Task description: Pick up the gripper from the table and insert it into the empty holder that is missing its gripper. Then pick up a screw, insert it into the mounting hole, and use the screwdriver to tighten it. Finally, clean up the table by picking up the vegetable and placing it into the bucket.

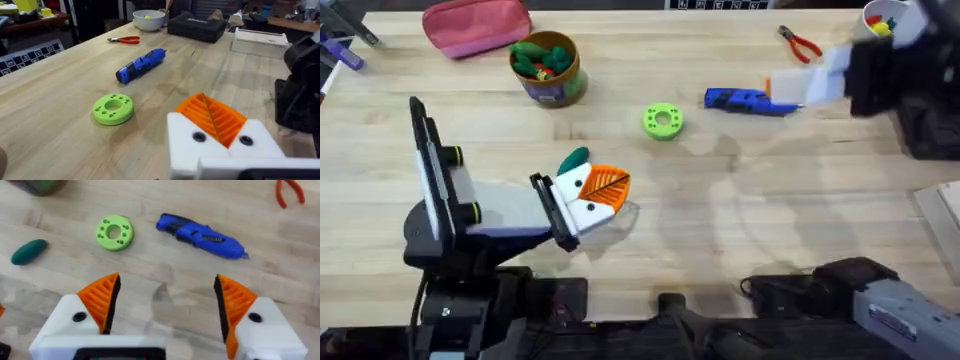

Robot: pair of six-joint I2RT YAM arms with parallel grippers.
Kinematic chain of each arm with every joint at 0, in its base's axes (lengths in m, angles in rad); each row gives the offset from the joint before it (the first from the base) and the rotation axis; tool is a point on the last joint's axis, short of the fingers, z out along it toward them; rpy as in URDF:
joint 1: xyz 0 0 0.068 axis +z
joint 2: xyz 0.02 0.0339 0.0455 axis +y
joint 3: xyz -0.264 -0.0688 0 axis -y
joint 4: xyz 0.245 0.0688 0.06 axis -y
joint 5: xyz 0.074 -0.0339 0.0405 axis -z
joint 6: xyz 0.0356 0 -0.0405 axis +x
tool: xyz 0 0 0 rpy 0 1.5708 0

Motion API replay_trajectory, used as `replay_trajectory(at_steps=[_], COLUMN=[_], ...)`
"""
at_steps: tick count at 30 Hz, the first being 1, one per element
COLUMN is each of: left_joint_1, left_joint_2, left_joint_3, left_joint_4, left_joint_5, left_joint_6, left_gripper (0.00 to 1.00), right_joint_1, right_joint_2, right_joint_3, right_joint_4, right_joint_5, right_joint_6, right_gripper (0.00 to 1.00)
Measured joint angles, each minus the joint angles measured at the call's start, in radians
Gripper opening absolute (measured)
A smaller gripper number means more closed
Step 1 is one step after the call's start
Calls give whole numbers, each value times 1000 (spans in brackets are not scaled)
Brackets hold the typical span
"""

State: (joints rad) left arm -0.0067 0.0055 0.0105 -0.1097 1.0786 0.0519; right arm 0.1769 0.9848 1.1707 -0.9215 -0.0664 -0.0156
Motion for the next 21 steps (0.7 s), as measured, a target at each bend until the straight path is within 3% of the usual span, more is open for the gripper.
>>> replay_trajectory(at_steps=[6,7,11,12,13,21], left_joint_1=[0,0,0,0,0,0], left_joint_2=[0,0,0,0,0,0], left_joint_3=[0,0,0,0,0,0], left_joint_4=[0,0,0,0,0,8], left_joint_5=[0,-1,-1,-1,-1,-3], left_joint_6=[2,6,4,3,2,-1], left_gripper=[29,141,784,917,969,985], right_joint_1=[-48,-50,-50,-50,-50,-50], right_joint_2=[-63,-64,-64,-64,-63,-53], right_joint_3=[-85,-86,-87,-87,-88,-88], right_joint_4=[-7,-7,-24,-29,-34,-41], right_joint_5=[3,3,3,3,3,10], right_joint_6=[21,23,24,24,24,25], right_gripper=[993,994,994,994,994,994])
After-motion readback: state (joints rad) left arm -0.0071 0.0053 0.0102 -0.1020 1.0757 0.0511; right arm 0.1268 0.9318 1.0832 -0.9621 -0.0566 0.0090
